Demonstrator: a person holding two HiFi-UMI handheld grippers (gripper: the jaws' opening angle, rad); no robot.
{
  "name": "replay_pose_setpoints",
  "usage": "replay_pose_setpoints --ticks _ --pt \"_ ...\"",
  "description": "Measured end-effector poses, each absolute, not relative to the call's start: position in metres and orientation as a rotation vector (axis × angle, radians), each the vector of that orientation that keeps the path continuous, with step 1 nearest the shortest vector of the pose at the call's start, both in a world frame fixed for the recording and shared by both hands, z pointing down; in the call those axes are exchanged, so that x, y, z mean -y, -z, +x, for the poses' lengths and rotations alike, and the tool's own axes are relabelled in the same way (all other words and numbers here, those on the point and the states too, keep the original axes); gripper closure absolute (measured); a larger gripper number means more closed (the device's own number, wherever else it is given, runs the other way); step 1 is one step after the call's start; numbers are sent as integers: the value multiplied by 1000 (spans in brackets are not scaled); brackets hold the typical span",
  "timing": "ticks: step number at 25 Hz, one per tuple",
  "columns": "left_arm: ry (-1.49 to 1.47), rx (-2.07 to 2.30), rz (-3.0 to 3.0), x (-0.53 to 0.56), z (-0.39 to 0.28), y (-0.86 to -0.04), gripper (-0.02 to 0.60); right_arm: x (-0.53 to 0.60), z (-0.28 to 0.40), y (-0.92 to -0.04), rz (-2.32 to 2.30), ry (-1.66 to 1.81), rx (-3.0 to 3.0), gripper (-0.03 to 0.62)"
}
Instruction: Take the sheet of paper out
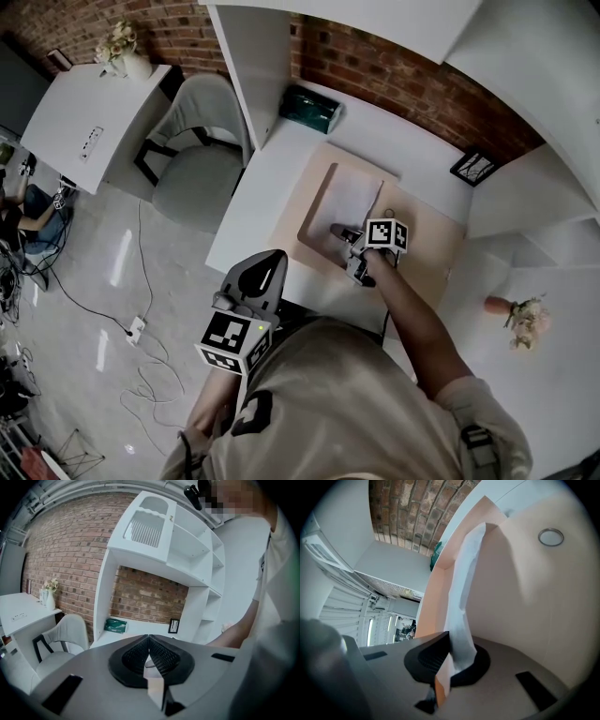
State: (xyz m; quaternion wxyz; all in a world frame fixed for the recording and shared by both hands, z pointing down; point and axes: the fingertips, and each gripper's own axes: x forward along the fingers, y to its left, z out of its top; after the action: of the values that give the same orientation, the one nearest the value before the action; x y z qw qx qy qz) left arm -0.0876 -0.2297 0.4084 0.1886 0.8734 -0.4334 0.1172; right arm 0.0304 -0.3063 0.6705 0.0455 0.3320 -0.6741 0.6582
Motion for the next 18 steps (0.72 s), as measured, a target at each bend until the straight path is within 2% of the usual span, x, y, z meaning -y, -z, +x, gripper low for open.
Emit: replay_pose_setpoints --ticks 18 --pt "-307 1213 2422 215 -149 -422 565 307 31 -670 1070 -1972 2025 568"
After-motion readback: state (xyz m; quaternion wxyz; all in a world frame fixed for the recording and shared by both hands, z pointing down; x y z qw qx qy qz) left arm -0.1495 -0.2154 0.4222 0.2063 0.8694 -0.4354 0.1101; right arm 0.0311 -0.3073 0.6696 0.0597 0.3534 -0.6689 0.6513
